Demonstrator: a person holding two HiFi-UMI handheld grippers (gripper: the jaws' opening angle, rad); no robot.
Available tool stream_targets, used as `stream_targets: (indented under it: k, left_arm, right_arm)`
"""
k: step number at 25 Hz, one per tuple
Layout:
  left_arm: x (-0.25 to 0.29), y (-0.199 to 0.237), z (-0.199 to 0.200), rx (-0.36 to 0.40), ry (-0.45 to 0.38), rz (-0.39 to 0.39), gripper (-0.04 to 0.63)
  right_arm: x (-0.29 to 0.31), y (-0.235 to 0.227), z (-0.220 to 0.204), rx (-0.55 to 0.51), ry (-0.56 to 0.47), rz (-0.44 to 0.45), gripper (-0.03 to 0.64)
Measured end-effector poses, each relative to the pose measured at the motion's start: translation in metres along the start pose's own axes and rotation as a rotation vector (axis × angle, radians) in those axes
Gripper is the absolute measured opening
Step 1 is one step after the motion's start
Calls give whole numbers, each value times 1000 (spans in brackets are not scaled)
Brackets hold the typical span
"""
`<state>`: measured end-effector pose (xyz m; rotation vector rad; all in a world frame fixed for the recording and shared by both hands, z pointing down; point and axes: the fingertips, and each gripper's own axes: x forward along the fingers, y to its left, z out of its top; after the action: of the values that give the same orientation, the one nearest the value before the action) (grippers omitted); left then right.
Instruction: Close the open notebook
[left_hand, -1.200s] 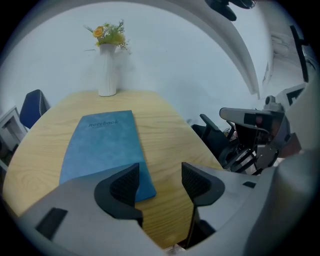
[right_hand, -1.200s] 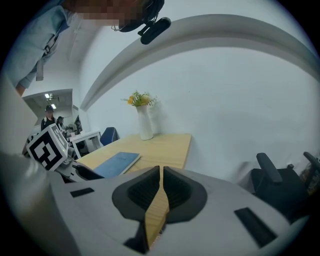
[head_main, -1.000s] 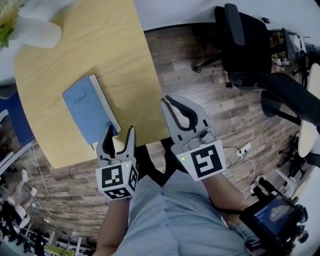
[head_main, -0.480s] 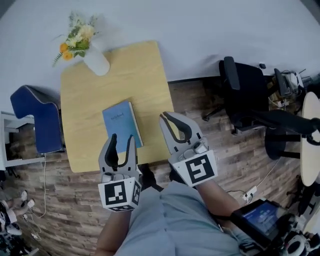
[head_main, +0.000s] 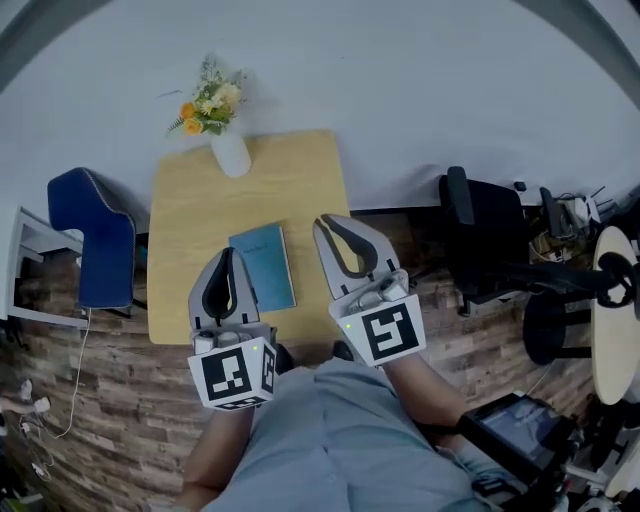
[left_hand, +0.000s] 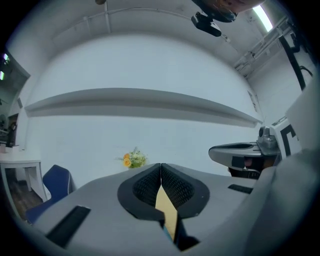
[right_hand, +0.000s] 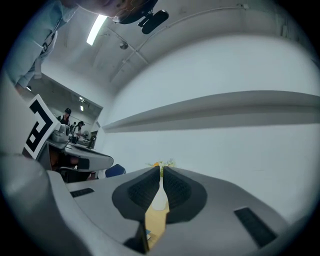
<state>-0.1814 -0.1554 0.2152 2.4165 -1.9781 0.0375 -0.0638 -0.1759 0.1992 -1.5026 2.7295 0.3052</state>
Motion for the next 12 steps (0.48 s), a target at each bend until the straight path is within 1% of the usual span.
stream_targets:
  k: [4, 12]
  left_arm:
    - [-4, 6, 7, 14, -23, 10, 20]
    - [-3, 12, 8, 24, -36, 20, 20]
  right_arm:
    - [2, 6, 4, -7, -13, -2, 51]
    - [6, 7, 4, -28, -28, -12, 49]
